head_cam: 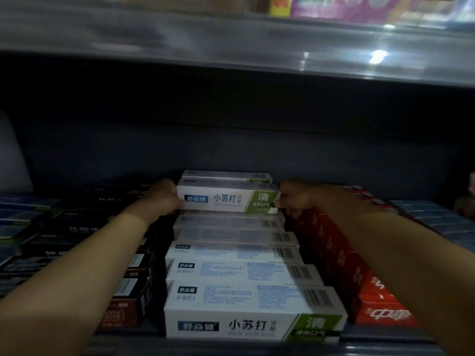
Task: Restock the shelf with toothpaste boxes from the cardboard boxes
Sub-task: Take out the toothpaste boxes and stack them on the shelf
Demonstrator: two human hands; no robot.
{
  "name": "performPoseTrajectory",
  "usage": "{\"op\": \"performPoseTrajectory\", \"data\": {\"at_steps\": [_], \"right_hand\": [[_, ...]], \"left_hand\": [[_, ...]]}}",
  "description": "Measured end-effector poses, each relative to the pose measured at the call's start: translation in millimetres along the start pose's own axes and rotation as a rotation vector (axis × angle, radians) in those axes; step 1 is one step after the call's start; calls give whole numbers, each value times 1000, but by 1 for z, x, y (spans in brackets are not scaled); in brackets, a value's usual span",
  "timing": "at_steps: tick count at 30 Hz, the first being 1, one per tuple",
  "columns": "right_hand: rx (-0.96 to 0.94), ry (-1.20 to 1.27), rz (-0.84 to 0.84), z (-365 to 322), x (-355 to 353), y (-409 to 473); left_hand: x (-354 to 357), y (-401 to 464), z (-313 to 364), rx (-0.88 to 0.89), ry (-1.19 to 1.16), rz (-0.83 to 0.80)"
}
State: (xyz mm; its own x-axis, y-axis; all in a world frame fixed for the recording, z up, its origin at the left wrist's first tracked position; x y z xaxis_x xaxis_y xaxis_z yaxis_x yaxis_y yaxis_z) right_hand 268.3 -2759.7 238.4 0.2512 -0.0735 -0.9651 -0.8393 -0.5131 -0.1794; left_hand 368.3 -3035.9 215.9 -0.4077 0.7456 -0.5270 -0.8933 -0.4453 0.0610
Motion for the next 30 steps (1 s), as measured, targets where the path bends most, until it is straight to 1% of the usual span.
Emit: {"op": "performPoseTrajectory", "data": {"at_steps": [3, 5, 7, 9, 13, 17, 20, 22, 24, 25, 30], "right_hand": [[25, 15, 46, -1, -8, 6], [48, 12, 72, 0, -13, 11], [65, -1, 63, 0, -12, 16], [62, -36, 63, 1, -6, 19], [12, -166, 138, 0, 1, 22], [-23, -188, 120, -4, -2, 9], [3, -265, 207, -5, 0, -4], [36, -342, 164, -5, 7, -10], [58, -371, 51, -4, 15, -16], [65, -376, 21, -4, 17, -19], [60, -429, 41, -5, 17, -26]], "left_hand": [[-2, 7, 11, 35, 21, 52], [0, 10, 14, 33, 40, 62], [4, 13, 12, 18, 55, 52], [7, 13, 9, 2, 77, 50], [9, 12, 8, 11, 98, 61], [7, 5, 8, 7, 118, 8], [6, -7, 9, 16, 168, -32], [6, -18, 11, 39, 216, -51], [6, -28, 11, 36, 239, -86], [6, -33, 11, 18, 250, -102], [2, -37, 3, -17, 177, -101]]}}
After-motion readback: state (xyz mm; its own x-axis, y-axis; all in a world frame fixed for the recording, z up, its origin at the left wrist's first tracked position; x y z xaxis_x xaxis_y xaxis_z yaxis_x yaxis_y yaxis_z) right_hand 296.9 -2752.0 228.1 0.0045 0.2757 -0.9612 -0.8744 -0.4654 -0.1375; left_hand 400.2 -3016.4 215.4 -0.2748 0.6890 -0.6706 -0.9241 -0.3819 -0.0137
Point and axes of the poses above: each hand's wrist, its own y-axis towards the middle knuckle, its own x-axis out of the palm, z = x × y, the point moved 3 cm from there along y, towards the middle knuckle, and after that the axes turned 15 degrees about -y, right-handed, at the moved point
